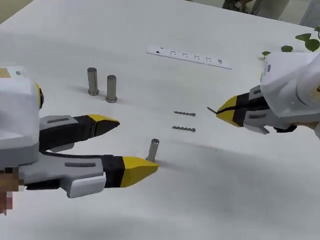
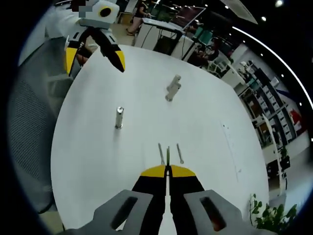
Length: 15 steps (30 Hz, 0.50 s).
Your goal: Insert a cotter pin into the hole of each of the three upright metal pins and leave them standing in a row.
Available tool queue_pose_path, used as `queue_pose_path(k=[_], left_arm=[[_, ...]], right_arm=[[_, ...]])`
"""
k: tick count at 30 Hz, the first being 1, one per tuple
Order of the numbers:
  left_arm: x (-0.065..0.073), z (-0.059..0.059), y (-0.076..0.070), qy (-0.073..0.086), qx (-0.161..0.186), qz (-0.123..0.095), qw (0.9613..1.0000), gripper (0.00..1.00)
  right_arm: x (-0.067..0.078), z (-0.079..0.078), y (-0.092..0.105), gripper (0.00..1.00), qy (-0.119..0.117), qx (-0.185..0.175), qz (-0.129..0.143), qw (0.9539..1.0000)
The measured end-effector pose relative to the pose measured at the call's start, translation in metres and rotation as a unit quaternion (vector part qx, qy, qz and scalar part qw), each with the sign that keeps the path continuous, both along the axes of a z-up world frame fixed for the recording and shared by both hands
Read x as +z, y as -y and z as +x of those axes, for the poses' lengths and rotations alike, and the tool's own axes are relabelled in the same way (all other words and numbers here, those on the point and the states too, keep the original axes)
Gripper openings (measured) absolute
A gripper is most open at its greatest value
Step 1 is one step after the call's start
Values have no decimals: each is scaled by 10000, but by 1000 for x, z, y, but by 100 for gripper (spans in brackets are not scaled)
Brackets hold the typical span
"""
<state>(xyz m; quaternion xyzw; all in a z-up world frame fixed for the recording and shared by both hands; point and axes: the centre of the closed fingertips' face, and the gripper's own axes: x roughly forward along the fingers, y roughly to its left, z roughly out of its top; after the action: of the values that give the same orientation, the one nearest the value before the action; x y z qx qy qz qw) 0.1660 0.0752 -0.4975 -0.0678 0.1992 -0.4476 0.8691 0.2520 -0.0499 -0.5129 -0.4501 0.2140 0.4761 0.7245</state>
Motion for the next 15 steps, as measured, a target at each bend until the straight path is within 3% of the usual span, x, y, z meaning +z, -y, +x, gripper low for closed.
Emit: queue_pose_path(k=[2, 8, 15], left_arm=[[0, 4, 4, -88, -21, -65, 9999, 57], [4, 13, 19, -238, -156, -298, 9992, 50], [10, 18, 37, -321, -386, -409, 9979, 41]], right_arm=[[9, 1, -2, 0, 321, -55, 42, 9995], [26, -7, -6, 0, 643, -157, 273, 9974], [38, -21, -14, 0, 769, -197, 520, 9955]])
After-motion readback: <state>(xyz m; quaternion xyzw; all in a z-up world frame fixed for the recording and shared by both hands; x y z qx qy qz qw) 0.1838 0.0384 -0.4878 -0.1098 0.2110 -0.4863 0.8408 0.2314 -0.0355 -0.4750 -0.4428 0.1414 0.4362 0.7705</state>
